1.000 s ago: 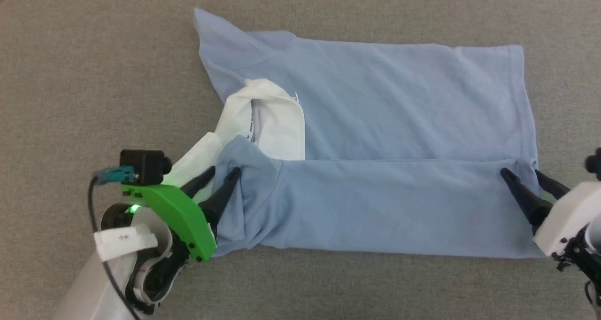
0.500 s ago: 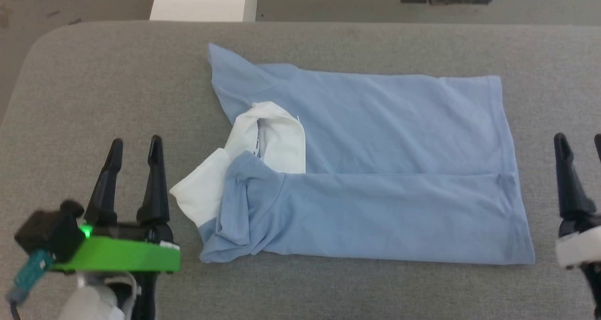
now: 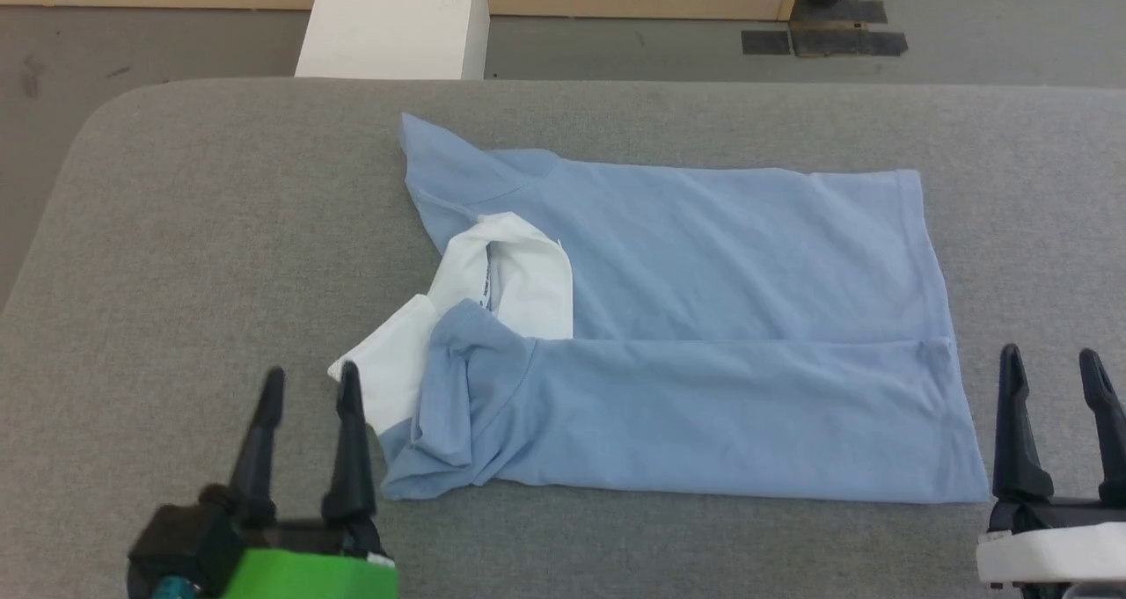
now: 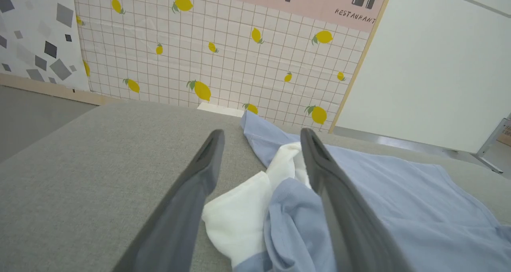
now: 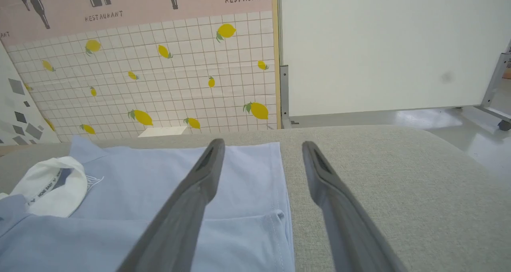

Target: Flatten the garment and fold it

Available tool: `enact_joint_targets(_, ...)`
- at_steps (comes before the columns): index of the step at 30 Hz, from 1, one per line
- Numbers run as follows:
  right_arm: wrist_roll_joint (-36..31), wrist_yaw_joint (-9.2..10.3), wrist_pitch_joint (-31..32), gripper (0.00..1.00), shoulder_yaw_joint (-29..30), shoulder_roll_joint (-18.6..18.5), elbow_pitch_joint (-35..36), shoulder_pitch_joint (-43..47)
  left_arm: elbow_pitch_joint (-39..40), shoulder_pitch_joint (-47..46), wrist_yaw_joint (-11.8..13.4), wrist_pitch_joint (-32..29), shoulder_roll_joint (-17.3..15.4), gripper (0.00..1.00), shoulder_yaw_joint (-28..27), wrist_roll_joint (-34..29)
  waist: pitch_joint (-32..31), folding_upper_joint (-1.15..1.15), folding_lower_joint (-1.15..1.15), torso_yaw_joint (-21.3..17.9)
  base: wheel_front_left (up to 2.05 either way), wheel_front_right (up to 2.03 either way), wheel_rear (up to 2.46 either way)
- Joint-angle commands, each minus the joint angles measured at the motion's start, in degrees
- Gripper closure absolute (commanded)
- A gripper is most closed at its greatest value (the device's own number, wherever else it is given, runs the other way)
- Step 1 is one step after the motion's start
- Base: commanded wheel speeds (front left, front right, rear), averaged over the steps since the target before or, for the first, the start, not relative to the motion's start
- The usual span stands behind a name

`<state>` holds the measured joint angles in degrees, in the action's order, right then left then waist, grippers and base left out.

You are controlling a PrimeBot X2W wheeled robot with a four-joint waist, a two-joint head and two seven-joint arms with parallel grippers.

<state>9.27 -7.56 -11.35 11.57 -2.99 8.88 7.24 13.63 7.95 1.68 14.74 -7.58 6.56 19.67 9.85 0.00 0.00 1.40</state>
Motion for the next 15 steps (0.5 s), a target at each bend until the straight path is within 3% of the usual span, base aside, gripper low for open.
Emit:
enact_joint_targets(1,1.15,0.08,-0.83,0.00,0.23,0.07,-0.97,0.62,-0.71,1.08,-0.75,0.25,0.93,0.00,-0.33,-0.25,-0.42,0.00,0.00,-0.02,0.00,0.00,0.00)
enact_joint_targets(12,2.55,0.08,-2.61,0.00,0.51,0.11,-3.41,0.12,-3.77,2.23,-4.75,0.21,3.28,0.00,-3.44,-0.45,-1.80,0.00,0.00,-0.26,0.00,0.00,0.00)
enact_joint_targets(15,2.67,0.08,-2.65,0.00,0.39,0.11,-3.61,0.19,-5.09,1.65,-5.71,-3.80,2.57,0.00,-2.07,1.00,-1.68,0.00,0.00,-0.23,0.00,0.00,0.00)
